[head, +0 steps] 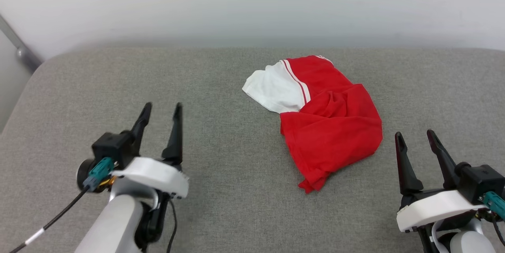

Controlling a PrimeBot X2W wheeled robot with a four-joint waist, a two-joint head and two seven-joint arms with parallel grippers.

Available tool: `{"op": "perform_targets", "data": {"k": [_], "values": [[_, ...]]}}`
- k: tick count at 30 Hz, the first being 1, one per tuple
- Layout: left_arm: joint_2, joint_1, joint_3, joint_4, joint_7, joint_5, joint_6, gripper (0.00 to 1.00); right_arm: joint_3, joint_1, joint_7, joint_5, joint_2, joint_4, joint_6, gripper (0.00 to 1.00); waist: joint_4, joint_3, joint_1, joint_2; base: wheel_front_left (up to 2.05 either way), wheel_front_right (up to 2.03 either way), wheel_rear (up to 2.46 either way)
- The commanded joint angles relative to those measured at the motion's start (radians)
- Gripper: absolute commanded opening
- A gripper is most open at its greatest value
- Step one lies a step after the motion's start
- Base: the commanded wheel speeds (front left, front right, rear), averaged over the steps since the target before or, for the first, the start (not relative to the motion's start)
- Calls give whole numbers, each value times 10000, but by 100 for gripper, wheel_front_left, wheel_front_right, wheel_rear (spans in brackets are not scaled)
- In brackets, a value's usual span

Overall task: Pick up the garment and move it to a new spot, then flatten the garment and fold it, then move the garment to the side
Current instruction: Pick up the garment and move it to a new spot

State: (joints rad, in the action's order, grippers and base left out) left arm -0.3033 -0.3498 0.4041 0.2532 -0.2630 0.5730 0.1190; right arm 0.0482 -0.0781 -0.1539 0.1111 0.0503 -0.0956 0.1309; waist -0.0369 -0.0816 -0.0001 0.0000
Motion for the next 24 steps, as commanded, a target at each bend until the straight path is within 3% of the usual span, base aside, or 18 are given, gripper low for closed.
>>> {"op": "perform_targets", "data": {"k": [1,12,24], "values": [[-78,377,-190,4,-19,-111,34,100,0,147,35,22,-2,17,-3,100,-3,118,1,0,0,0,0],[-165,1659,-560,171,-22,-519,-193,100,-90,769,198,146,-4,151,-5,100,256,776,1,0,0,0,0],[-124,1938,-660,258,-23,-631,-215,100,-160,1048,316,231,-4,570,-5,100,403,894,1,0,0,0,0]]}}
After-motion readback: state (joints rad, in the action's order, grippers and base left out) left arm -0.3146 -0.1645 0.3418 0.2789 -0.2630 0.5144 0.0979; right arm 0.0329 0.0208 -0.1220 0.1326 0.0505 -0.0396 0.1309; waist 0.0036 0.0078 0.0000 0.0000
